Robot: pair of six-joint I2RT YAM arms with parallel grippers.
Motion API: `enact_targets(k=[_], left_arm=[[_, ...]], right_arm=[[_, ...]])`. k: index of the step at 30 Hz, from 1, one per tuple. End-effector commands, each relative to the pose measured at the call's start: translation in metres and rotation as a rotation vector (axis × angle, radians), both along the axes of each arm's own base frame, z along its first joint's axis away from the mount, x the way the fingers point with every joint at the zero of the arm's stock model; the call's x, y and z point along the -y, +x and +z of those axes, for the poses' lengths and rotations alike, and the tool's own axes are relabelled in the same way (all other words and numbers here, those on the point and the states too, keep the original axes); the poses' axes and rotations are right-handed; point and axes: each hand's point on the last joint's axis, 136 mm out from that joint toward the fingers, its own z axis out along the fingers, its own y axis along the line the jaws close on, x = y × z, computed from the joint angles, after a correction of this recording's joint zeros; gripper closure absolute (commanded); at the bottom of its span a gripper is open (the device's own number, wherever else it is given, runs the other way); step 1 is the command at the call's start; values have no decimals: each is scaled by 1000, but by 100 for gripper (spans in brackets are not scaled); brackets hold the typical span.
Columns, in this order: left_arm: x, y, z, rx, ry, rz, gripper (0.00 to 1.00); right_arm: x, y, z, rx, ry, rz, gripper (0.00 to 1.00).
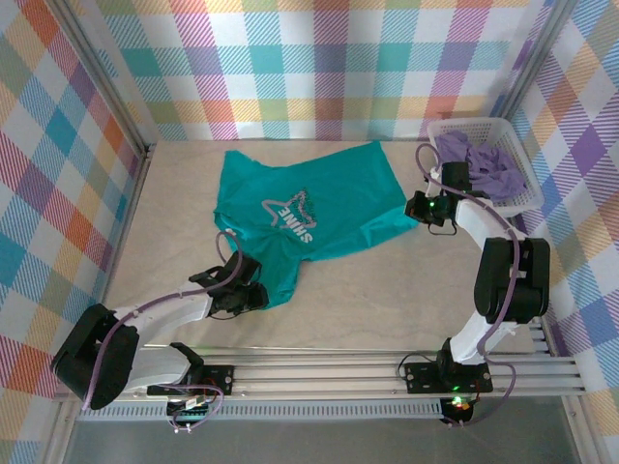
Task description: Fold the inside-out t-shirt
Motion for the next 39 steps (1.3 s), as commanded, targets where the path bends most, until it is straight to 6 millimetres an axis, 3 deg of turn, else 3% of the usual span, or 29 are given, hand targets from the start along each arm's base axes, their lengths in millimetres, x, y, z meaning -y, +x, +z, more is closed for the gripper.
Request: enact_targets(k=[1, 3, 6, 9, 12, 16, 20, 22, 24, 27, 30, 32, 36, 39], left_arm=[[16, 0, 0, 2, -51, -36, 79], [10, 6, 8, 51, -27, -24, 88], [6, 24, 35, 169, -30, -4, 99], [-7, 45, 90, 337, -54, 43, 100], [-38, 59, 171, 562, -38, 130, 100], [-84, 54, 294, 842, 41, 228, 100], [-105, 28, 412, 1060, 39, 243, 100], [-118, 13, 457, 1139, 50, 264, 100], [-129, 3, 487, 1185, 76, 284, 100], [-132, 10, 505, 1188, 136, 292, 100], [-127, 47, 496, 1132, 237, 303, 100], [-126, 87, 480, 1058, 230, 315, 100], [-151, 164, 456, 955, 152, 392, 100], [-160, 207, 451, 922, 165, 402, 100]], right_arm=[[-6, 0, 16, 47, 15, 24, 100], [-7, -1, 19, 53, 28, 27, 100], [-12, -2, 29, 81, 55, 37, 100], [-12, -4, 51, 142, 62, 40, 100], [-13, -8, 94, 248, 68, 46, 100], [-14, -24, 175, 447, 76, 44, 100], [-7, -63, 268, 673, 35, 22, 100], [-3, -88, 307, 776, 10, 3, 100], [-1, -114, 340, 866, -3, -6, 100], [-3, -137, 369, 939, 16, 0, 100], [-9, -128, 369, 942, 66, 12, 100], [-11, -106, 360, 915, 85, 16, 100], [-7, -52, 347, 897, 77, -8, 100], [0, -15, 343, 900, 39, -33, 100]])
